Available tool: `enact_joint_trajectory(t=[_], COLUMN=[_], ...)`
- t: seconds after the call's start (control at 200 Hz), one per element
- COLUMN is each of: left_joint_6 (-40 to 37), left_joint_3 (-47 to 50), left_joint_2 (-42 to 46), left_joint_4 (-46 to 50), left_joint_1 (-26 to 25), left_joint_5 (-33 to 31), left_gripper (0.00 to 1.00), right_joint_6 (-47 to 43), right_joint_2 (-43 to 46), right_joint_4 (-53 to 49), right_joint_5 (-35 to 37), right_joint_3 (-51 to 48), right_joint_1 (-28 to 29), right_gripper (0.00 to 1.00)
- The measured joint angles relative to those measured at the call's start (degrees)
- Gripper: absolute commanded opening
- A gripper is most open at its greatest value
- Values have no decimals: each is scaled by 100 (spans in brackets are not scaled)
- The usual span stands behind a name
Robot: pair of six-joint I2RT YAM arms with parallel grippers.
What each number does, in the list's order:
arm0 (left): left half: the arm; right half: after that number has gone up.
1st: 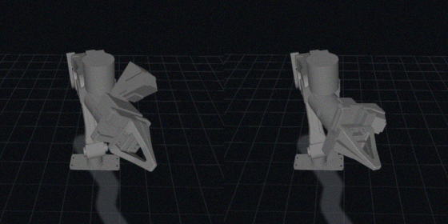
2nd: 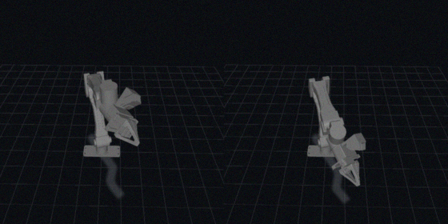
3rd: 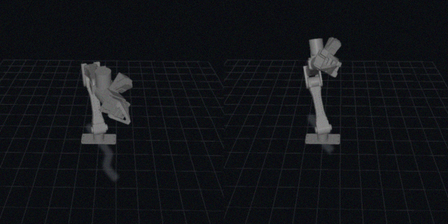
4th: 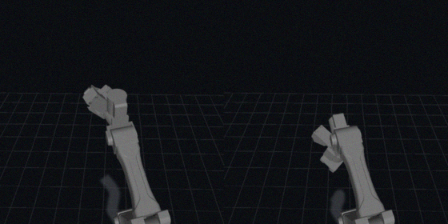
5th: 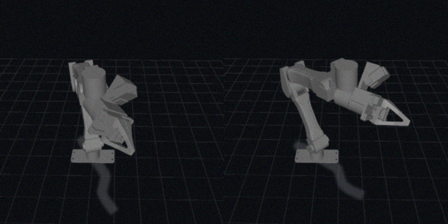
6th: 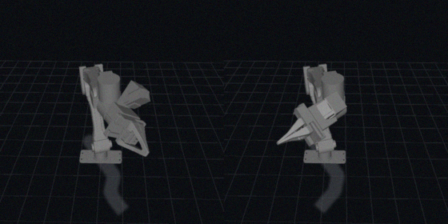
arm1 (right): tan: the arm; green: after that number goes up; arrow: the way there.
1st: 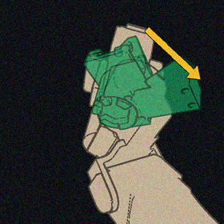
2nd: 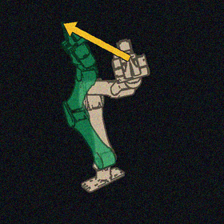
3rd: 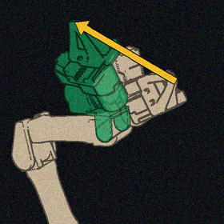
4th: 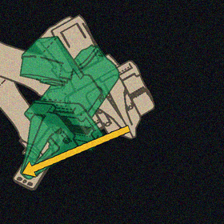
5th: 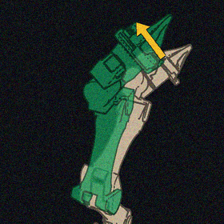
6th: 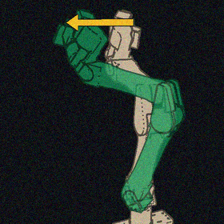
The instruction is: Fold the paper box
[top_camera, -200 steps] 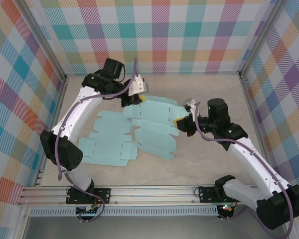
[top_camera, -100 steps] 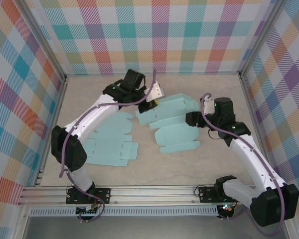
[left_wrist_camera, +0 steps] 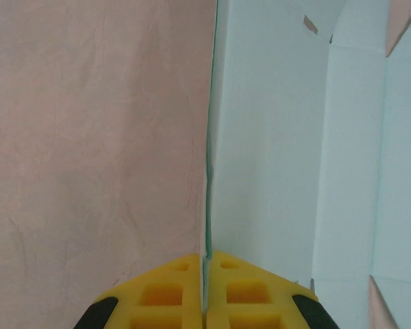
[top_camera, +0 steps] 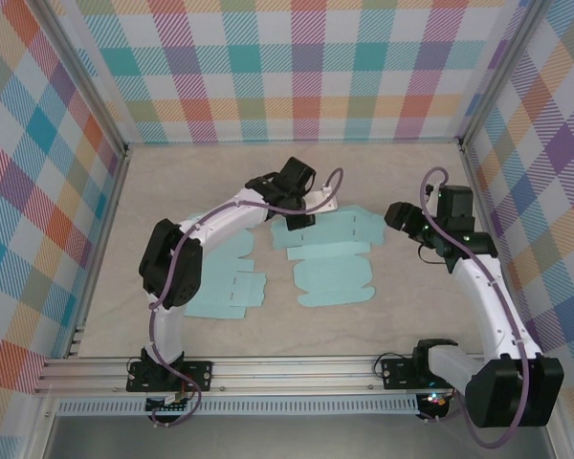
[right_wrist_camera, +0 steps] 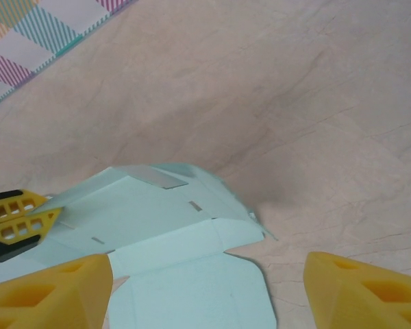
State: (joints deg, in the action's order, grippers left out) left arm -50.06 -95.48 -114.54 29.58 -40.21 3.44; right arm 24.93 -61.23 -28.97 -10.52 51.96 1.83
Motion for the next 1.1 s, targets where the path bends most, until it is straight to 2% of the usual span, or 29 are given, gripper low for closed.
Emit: enact_joint_trajectory(t=[0.34,0.5,0.76,0.975,1.1], left_joint_6=[-293,-450,-682,-1012,-1235], left_joint_3=[1676,2114,2446,2514,2562], left_joint_2=[15,83,214,214,214], left_joint_4=[-2328,-3222,-4273,-4813,-5062], left_joint_1=[-402,-535,-586,-625,-695], left_joint_5=[-1346,-1762,-2203,-2402,-2507], left_gripper=[2,3,4,4,4], right_joint_6=[310,481,590,470,391], right_joint_2=[-955,-1611,-2293,-2796,-3104], right_joint_4=[568,734,944,962,957], right_joint_5=[-850,-1174,-1423,-1423,-1405], right_joint_3=[229,546,870,1390,1687], right_joint_1=[0,0,0,37,85], right_gripper=[74,63,66,73,73])
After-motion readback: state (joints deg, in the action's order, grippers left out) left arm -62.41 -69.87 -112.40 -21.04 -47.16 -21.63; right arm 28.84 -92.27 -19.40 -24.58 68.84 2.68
